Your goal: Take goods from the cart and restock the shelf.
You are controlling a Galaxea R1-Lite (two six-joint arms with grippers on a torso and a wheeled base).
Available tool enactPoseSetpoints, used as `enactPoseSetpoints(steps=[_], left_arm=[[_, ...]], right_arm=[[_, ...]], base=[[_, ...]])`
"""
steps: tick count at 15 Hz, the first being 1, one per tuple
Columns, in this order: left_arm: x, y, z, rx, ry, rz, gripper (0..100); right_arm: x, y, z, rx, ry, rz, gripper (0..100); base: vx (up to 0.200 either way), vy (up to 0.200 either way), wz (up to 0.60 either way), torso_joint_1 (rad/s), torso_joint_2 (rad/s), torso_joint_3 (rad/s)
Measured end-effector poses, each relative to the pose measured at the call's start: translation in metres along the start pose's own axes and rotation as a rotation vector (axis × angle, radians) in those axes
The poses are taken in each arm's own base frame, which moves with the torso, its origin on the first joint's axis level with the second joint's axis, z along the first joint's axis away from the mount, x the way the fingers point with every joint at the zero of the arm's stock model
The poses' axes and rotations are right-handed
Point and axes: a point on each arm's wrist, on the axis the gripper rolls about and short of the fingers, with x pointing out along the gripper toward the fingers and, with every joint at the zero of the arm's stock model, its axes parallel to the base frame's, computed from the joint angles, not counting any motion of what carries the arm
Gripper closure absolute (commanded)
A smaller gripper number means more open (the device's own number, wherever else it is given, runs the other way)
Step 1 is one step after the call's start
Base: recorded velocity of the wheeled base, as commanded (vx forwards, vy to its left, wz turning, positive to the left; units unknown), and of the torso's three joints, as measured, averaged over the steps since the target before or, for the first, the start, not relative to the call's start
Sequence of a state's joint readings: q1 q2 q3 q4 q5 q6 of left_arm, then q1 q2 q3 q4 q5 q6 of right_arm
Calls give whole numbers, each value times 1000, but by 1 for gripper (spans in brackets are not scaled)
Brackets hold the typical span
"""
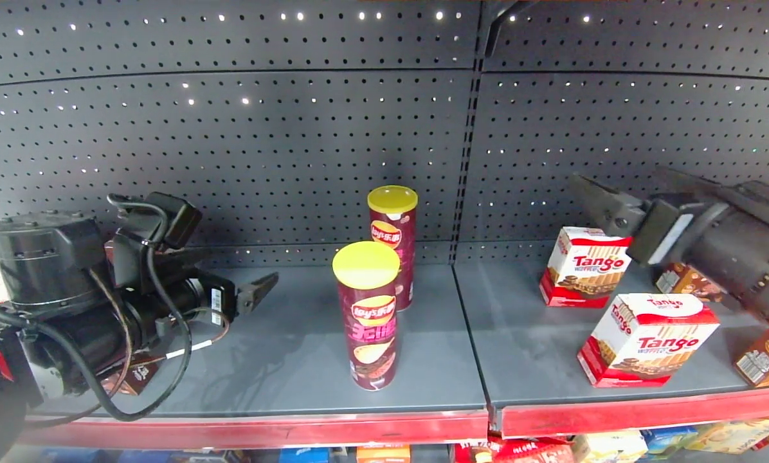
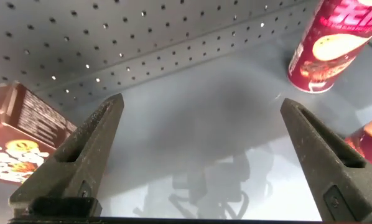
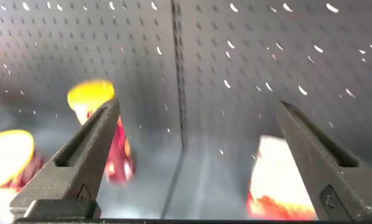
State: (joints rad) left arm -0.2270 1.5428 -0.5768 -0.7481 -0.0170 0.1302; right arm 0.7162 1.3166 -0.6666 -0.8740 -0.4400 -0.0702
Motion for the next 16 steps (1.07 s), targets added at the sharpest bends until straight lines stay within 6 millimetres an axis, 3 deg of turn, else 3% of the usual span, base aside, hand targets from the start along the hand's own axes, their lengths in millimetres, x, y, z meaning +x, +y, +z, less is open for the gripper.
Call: enactPoseSetpoints(steps=[4, 6, 12, 16], left_arm=[[-2, -2, -14, -8, 50, -14, 0], [-4, -7, -18, -23, 65, -39, 0], [1, -19, -19, -48, 74, -80, 0], [6, -34, -21, -70, 99, -84, 0]], right_arm=[[-58, -22, -30, -42, 95, -75, 0], [-81, -35, -35, -51, 109, -141, 0], [-149, -77, -17, -121, 34, -363, 0], [-182, -93, -10, -134, 8, -458, 0]], base=[[0, 0, 0, 0, 0, 0], [0, 0, 0, 0, 0, 0], [0, 0, 0, 0, 0, 0], [0, 0, 0, 0, 0, 0]])
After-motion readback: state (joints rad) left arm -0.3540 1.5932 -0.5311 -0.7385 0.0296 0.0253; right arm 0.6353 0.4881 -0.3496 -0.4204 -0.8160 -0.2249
